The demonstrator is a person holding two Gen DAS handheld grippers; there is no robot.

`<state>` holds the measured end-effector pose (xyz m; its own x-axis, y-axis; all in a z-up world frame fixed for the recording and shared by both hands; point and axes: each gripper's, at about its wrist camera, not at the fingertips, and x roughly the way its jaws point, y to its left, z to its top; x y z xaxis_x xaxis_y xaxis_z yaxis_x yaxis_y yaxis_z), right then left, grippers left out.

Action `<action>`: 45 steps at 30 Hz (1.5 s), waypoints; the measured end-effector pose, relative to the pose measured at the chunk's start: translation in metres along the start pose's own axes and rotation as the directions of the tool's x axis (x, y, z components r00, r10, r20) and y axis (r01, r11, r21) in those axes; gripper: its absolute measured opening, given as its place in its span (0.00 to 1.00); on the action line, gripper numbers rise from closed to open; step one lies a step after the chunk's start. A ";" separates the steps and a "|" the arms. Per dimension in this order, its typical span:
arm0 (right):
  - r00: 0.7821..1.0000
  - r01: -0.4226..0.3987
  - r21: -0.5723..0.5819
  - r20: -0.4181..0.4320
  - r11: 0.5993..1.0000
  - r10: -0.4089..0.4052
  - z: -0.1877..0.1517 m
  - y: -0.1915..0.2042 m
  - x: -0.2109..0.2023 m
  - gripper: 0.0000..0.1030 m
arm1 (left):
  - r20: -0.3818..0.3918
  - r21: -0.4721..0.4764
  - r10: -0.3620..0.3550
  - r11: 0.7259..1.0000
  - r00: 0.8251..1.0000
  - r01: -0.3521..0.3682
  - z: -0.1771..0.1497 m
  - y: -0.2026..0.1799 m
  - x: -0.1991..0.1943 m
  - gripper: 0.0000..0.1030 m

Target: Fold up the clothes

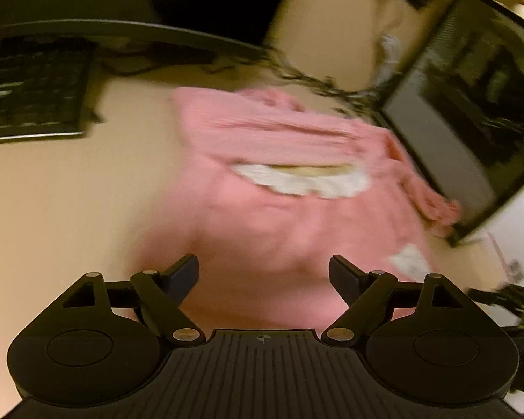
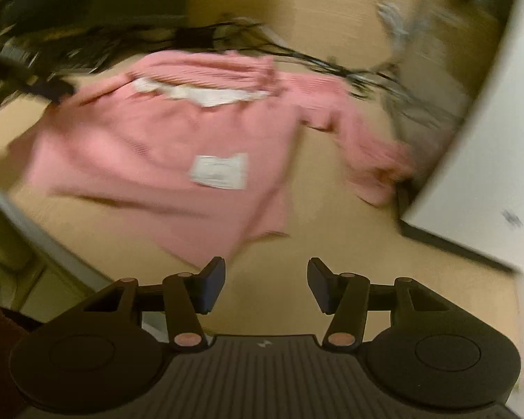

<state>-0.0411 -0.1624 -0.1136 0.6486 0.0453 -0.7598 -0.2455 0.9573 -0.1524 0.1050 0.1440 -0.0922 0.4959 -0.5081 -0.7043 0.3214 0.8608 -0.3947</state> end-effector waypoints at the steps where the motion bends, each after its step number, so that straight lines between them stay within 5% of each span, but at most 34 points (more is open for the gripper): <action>1: 1.000 -0.007 -0.017 -0.001 1.000 0.007 0.002 0.003 0.005 0.51 | -0.005 0.012 -0.018 1.000 1.000 0.018 -0.003 -0.007 0.000 0.85; 4: 0.999 -0.054 0.001 0.001 0.999 0.054 0.013 0.006 0.018 0.51 | -0.017 0.071 -0.035 0.997 0.999 0.036 -0.012 -0.036 0.005 0.86; 5: 0.997 -0.078 0.031 0.005 0.996 0.078 0.018 0.004 0.022 0.42 | -0.022 0.102 -0.037 0.994 0.999 0.039 -0.015 -0.047 0.006 0.86; 6: 0.995 -0.103 0.063 0.005 0.993 0.103 0.023 0.002 0.026 0.15 | -0.027 0.144 -0.038 0.989 0.999 0.042 -0.020 -0.059 0.006 0.88; 8: 0.988 -0.157 0.127 0.036 0.979 0.153 0.040 -0.005 0.022 0.10 | -0.028 0.260 -0.029 0.965 0.999 0.035 -0.029 -0.088 0.006 0.91; 11: 0.961 -0.258 0.195 0.156 0.946 0.230 0.069 -0.027 -0.007 0.08 | 0.010 0.461 0.007 0.888 1.000 -0.011 -0.048 -0.128 0.005 0.92; 15: 0.924 -0.346 0.205 0.242 0.916 0.295 0.097 -0.051 -0.032 0.08 | 0.101 0.656 0.105 0.741 0.989 -0.146 -0.061 -0.171 0.027 0.90; 16: 0.919 -0.354 0.199 0.254 0.914 0.300 0.100 -0.055 -0.036 0.08 | 0.129 0.679 0.134 0.710 0.983 -0.186 -0.059 -0.178 0.034 0.85; 18: 0.920 -0.342 0.176 0.263 0.923 0.290 0.101 -0.059 -0.039 0.09 | 0.166 0.685 0.184 0.685 0.969 -0.248 -0.048 -0.183 0.044 0.28; 20: 0.924 -0.314 0.179 0.282 0.933 0.257 0.092 -0.066 -0.043 0.11 | 0.150 0.609 0.192 0.755 0.970 -0.244 -0.026 -0.174 0.044 0.09; 22: 0.945 -0.211 0.162 0.286 0.964 0.159 0.073 -0.068 -0.046 0.23 | 0.129 0.497 0.152 0.846 0.980 -0.196 -0.003 -0.161 0.034 0.09; 23: 0.955 -0.146 0.139 0.277 0.980 0.103 0.061 -0.065 -0.046 0.31 | 0.132 0.473 0.141 0.861 0.981 -0.187 0.003 -0.159 0.028 0.09; 26: 0.976 0.001 0.033 0.220 0.999 -0.008 0.026 -0.044 -0.037 0.38 | 0.143 0.400 0.107 0.903 0.984 -0.157 0.021 -0.152 0.012 0.08; 30: 0.977 -0.016 -0.066 0.212 0.998 0.030 0.006 -0.004 -0.028 0.62 | 0.139 0.351 0.075 0.929 0.987 -0.120 0.034 -0.152 0.002 0.08; 35: 0.964 0.067 -0.207 0.265 0.976 -0.010 0.018 0.052 0.004 0.69 | 0.125 0.326 0.016 0.944 0.992 -0.056 0.034 -0.160 -0.004 0.08; 37: 0.968 0.071 -0.229 0.250 0.971 -0.011 0.030 0.061 0.027 0.68 | 0.116 0.314 -0.016 0.949 0.993 -0.022 0.031 -0.161 -0.006 0.08; 38: 0.970 0.076 -0.219 0.244 0.973 -0.020 0.037 0.059 0.037 0.53 | 0.104 0.310 -0.034 0.951 0.994 0.000 0.028 -0.160 -0.007 0.09; 39: 0.970 0.080 -0.177 0.242 0.981 -0.036 0.042 0.052 0.040 0.24 | 0.081 0.310 -0.055 0.950 0.995 0.027 0.024 -0.158 -0.009 0.16; 40: 0.969 0.080 -0.111 0.241 0.991 -0.051 0.045 0.041 0.037 0.13 | 0.052 0.317 -0.072 0.947 0.996 0.052 0.017 -0.155 -0.011 0.21; 42: 0.970 0.080 0.000 0.229 0.997 -0.077 0.046 0.020 0.031 0.08 | -0.006 0.340 -0.085 0.937 0.996 0.082 -0.002 -0.148 -0.016 0.47; 45: 0.981 0.091 0.056 0.166 0.994 -0.099 0.017 -0.004 0.013 0.06 | -0.097 0.341 -0.047 0.937 0.994 0.078 -0.037 -0.129 -0.022 0.58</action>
<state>-0.0196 -0.1606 -0.1128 0.7805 -0.0030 -0.6252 -0.1444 0.9721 -0.1849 0.0230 0.0454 -0.0481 0.3995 -0.5424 -0.7391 0.6147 0.7566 -0.2230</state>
